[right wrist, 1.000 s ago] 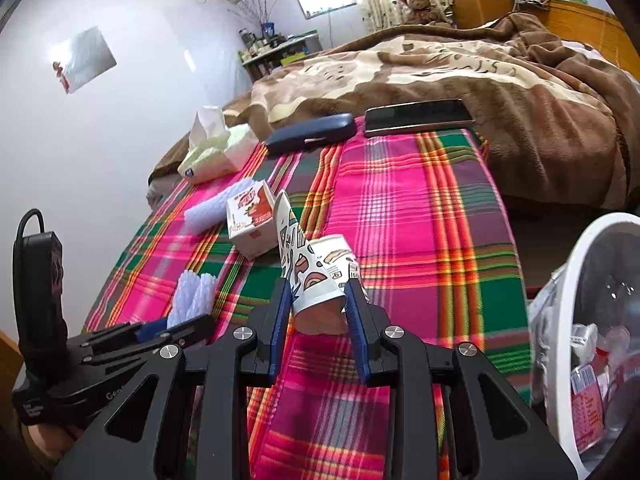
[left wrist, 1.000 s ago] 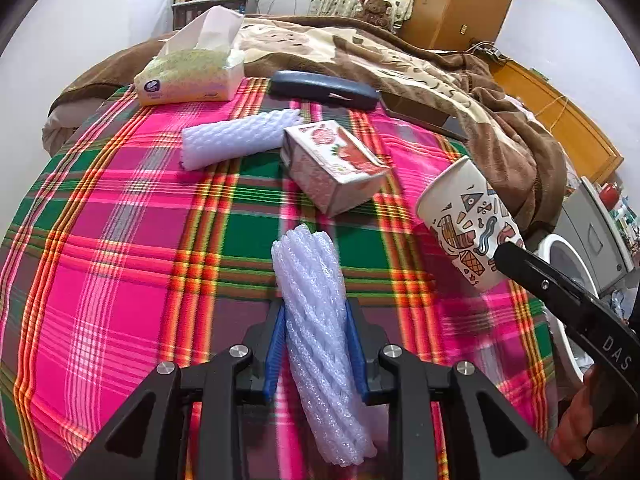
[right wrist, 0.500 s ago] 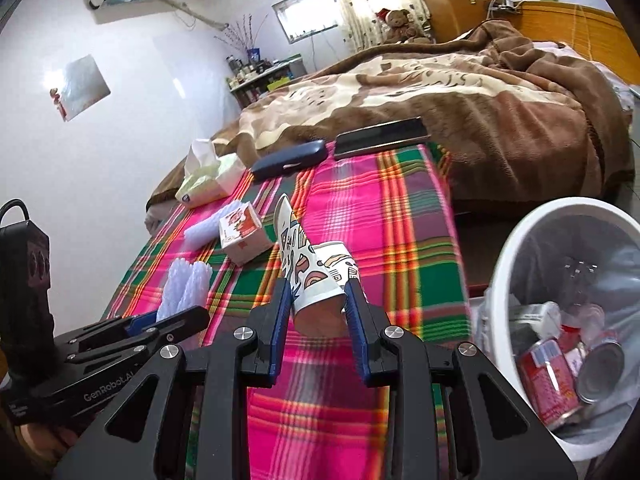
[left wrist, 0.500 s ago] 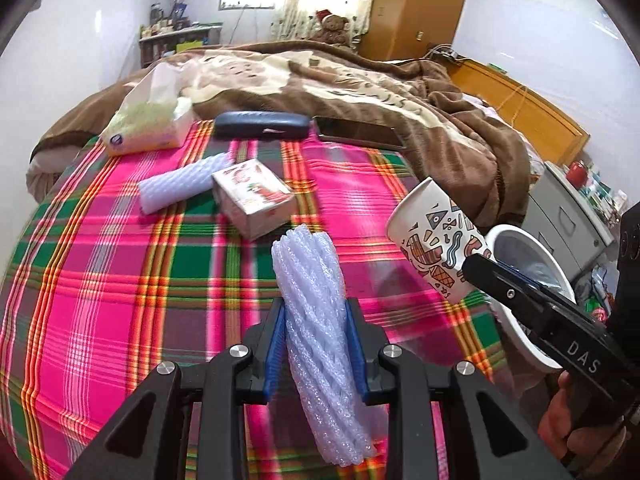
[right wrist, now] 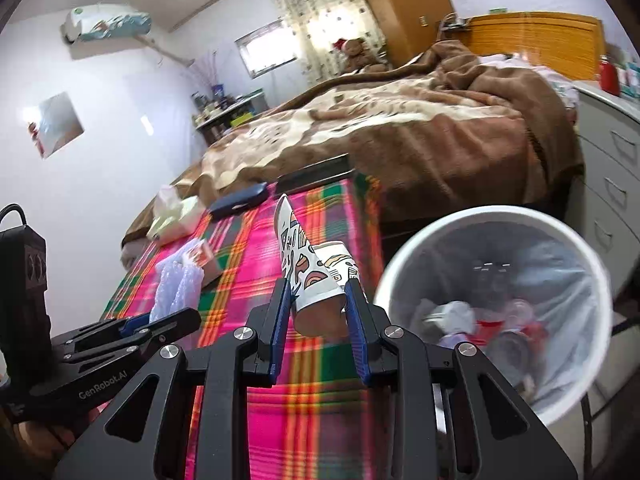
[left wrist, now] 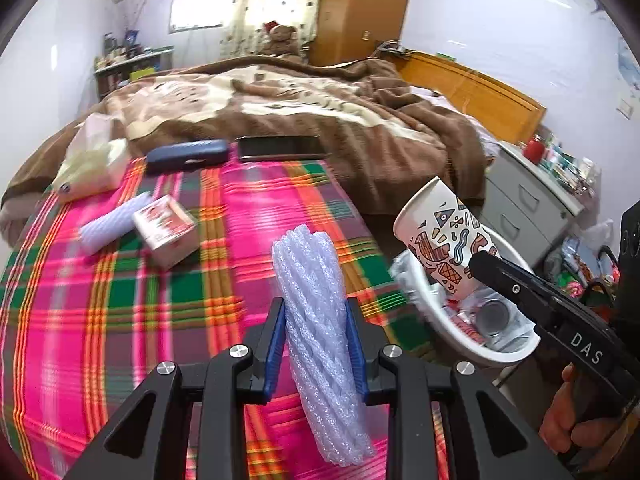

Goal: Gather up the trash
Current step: 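Carry the foam sleeve and paper cup over the white bin and release both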

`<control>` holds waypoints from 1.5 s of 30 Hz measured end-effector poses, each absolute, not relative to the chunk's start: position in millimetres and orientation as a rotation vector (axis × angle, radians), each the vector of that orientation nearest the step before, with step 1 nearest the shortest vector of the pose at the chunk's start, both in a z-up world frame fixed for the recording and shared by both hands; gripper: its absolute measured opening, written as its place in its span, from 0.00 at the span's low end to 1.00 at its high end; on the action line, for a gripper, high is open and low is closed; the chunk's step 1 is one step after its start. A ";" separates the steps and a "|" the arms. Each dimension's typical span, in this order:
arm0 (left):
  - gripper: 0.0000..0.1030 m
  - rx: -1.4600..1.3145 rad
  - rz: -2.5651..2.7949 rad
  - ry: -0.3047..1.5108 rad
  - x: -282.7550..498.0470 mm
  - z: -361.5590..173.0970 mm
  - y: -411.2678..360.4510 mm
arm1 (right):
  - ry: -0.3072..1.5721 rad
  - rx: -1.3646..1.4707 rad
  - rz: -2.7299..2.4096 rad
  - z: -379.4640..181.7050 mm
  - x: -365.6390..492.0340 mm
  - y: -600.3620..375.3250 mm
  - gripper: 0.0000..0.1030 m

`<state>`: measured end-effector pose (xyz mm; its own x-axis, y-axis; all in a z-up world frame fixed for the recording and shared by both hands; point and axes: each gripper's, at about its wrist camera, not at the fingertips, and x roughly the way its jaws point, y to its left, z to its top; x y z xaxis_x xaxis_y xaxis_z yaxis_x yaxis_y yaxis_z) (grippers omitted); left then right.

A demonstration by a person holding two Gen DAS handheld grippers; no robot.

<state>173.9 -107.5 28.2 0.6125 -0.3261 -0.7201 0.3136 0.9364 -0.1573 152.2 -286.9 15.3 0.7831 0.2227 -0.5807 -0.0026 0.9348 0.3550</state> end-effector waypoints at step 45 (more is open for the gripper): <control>0.53 0.117 -0.631 0.908 210.5 -5.2 -289.6 | 0.748 0.361 -0.251 -18.3 131.1 -388.7 0.51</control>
